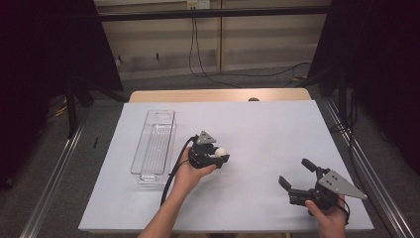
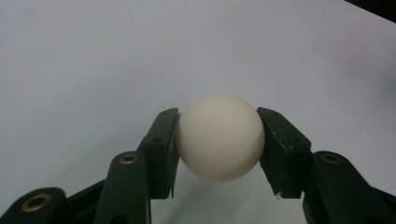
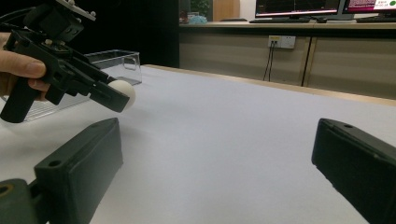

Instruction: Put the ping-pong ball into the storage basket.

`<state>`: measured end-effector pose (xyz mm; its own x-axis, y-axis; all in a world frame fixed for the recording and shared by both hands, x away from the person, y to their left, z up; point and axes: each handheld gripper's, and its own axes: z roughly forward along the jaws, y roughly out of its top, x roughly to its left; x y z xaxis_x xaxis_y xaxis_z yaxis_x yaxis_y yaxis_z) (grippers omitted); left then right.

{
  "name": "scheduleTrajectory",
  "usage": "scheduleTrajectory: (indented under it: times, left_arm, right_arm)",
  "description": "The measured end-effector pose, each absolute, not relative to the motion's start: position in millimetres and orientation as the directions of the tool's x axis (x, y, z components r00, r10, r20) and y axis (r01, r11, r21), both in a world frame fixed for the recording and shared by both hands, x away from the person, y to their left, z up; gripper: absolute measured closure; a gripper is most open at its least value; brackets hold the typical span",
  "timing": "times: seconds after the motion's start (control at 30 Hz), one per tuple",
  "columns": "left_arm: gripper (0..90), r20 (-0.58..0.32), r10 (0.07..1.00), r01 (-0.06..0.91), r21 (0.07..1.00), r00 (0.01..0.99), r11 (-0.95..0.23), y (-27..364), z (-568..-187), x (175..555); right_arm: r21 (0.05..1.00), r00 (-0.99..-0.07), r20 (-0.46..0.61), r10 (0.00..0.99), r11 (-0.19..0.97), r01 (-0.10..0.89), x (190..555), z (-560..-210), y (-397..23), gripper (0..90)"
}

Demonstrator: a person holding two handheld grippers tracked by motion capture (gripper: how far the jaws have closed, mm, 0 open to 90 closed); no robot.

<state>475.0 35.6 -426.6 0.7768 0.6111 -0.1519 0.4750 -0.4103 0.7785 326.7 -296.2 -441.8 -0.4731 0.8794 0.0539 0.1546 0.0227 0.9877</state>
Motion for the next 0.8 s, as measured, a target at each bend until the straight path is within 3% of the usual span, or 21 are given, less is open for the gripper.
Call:
scheduleTrajectory:
  times: [0.8]
  left_arm:
    - [51.2, -0.162, 0.633, 0.49, 0.781, 0.757, -0.387, 48, -423, 470]
  right_arm:
    - [0.988, -0.473, 0.048, 0.88, 0.029, 0.154, 327, -442, -295, 1.2]
